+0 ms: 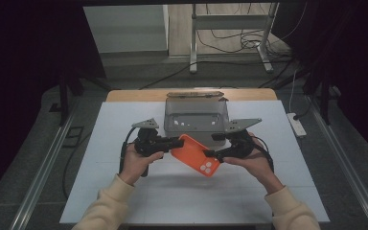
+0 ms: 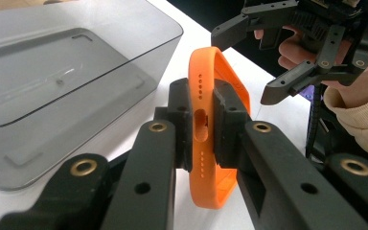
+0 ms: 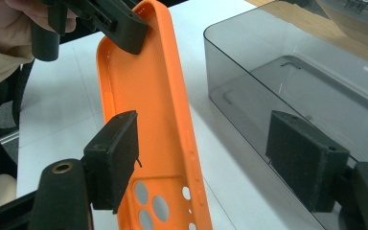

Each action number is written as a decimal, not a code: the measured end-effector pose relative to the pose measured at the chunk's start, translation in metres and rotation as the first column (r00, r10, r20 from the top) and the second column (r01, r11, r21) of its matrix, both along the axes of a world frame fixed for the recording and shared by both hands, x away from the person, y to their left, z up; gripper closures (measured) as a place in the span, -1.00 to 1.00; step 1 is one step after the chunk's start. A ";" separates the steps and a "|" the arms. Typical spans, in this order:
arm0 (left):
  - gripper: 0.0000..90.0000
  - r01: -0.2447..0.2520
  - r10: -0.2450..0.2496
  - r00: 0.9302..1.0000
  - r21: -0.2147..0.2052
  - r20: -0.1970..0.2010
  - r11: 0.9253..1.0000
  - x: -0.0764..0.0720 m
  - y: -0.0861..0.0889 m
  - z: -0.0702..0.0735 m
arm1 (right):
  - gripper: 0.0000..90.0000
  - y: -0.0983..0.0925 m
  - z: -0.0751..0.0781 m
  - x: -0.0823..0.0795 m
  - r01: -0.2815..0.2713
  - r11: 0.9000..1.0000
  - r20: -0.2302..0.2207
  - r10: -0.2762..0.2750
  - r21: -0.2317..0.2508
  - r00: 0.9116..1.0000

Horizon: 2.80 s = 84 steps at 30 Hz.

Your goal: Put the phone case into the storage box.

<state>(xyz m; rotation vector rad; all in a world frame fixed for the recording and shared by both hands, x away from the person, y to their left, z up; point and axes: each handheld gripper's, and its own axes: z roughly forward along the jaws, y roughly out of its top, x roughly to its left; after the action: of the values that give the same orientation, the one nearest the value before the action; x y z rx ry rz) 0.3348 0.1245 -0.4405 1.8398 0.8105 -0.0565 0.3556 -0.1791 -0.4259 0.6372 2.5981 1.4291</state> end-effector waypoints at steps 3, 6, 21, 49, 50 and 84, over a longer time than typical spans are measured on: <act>0.79 0.001 -0.001 1.000 -0.001 0.006 1.000 0.000 0.001 0.000 | -0.39 -0.001 0.000 0.001 -0.007 1.000 -0.013 0.007 0.016 1.000; 0.79 0.005 -0.005 1.000 -0.002 0.008 1.000 0.000 0.001 0.000 | -0.40 -0.002 -0.001 0.002 -0.016 0.999 -0.035 0.017 0.035 0.999; 0.79 0.029 -0.030 0.999 0.011 0.019 1.000 -0.001 -0.004 -0.001 | -0.35 0.003 -0.013 0.006 -0.043 0.998 -0.114 0.047 0.037 0.992; 0.79 0.052 -0.052 0.998 0.008 0.033 0.999 -0.002 -0.005 -0.001 | 0.70 0.002 -0.022 0.015 -0.091 0.988 -0.282 0.124 0.127 0.951; 0.78 0.052 -0.053 0.998 0.005 0.032 0.999 -0.002 -0.005 -0.001 | 0.71 0.002 -0.022 0.015 -0.093 0.988 -0.280 0.126 0.126 0.952; -0.68 -0.149 0.106 0.971 0.197 0.213 0.969 -0.019 0.002 -0.013 | 0.78 0.004 -0.004 0.000 -0.079 0.996 -0.135 0.084 0.041 0.987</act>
<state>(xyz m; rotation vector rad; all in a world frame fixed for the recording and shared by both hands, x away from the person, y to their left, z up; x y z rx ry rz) 0.3162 0.1264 -0.4530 1.9501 0.8151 0.3052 0.3552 -0.1749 -0.4298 0.6630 2.7392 1.5087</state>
